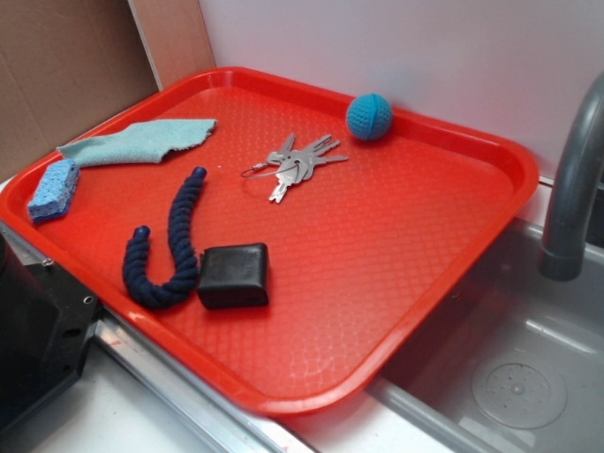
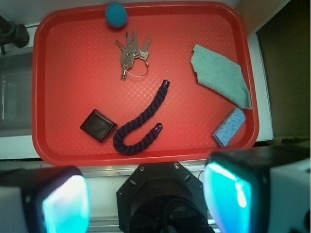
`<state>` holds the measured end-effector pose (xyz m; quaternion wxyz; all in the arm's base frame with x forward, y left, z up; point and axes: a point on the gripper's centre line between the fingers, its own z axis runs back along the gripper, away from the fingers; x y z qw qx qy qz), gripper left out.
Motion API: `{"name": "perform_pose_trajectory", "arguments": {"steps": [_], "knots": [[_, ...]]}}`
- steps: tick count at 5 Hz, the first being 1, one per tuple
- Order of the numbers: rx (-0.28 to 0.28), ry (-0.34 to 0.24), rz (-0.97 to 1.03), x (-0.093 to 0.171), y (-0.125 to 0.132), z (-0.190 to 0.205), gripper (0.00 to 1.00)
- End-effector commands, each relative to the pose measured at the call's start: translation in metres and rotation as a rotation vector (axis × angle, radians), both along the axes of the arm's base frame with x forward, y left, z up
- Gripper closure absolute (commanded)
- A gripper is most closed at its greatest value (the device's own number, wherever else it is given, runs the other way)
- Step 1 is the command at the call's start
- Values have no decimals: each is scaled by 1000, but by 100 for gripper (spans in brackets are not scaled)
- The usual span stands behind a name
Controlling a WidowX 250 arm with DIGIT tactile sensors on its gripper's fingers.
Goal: Grab the blue rope.
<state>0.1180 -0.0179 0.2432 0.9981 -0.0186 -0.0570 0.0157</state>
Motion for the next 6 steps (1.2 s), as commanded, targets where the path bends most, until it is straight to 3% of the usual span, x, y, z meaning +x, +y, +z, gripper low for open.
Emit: {"name": "perform_pose_trajectory", "arguments": {"steps": [1,3,4,5,6], "knots": [[0,0,0,0,0,0,0],[-44,-39,337,31,-4,-73,0],[-35,-46,487,54,15,-109,0],[13,-24,514,87,28,-148,0],[40,-8,509,111,25,-175,0]]}}
